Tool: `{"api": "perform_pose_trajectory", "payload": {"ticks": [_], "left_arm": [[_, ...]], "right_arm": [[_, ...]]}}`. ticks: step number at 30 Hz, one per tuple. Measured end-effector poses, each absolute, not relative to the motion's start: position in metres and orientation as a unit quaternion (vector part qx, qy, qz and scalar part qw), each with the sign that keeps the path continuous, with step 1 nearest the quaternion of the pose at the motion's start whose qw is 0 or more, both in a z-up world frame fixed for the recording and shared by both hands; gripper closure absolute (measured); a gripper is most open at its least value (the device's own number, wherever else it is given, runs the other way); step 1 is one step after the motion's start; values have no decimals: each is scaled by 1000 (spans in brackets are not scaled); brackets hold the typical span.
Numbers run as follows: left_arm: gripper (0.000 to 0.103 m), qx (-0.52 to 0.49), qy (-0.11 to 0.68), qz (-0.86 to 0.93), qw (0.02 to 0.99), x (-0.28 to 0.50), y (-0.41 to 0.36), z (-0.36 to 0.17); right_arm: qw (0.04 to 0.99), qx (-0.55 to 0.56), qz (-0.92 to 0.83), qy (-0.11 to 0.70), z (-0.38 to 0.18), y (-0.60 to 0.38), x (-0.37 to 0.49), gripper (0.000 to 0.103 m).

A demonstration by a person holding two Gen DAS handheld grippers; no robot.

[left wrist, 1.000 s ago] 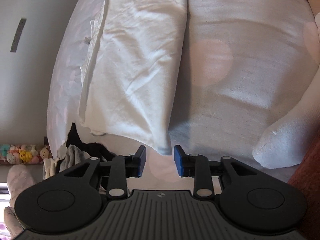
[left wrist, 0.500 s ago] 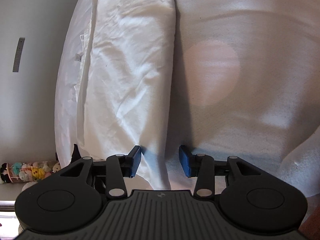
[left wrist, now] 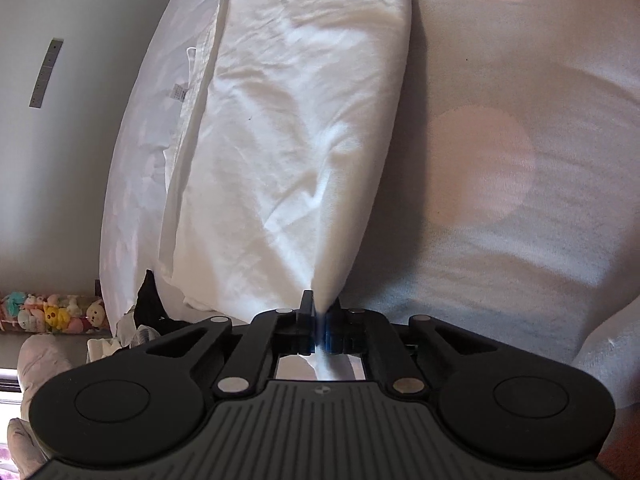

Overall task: Fold clothes
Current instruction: 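Grasp the cloth end with both grippers and fold it over again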

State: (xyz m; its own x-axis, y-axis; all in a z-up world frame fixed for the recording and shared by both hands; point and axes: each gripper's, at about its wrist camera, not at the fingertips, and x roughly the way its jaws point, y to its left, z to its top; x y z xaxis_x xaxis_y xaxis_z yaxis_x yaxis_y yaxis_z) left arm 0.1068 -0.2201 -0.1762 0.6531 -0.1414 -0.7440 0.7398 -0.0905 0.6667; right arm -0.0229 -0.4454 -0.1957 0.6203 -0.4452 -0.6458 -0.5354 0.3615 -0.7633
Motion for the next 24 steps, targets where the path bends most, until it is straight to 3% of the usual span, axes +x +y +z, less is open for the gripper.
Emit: {"api": "perform_pose_trajectory", "payload": {"ticks": [12,19,24], "left_arm": [[101,651,237,-396,603,98,-191,-125],[101,660,280,-417,559,88,-166,-141],[100,613,358,-408,574,108,-172,-147]], "right_arm": [[719,-483,76,494,-118,-407,-49,99],[714,-423,120,545,-126,-386,-84,99],[713,-396,113,568,-145,-384,-75,99]]}}
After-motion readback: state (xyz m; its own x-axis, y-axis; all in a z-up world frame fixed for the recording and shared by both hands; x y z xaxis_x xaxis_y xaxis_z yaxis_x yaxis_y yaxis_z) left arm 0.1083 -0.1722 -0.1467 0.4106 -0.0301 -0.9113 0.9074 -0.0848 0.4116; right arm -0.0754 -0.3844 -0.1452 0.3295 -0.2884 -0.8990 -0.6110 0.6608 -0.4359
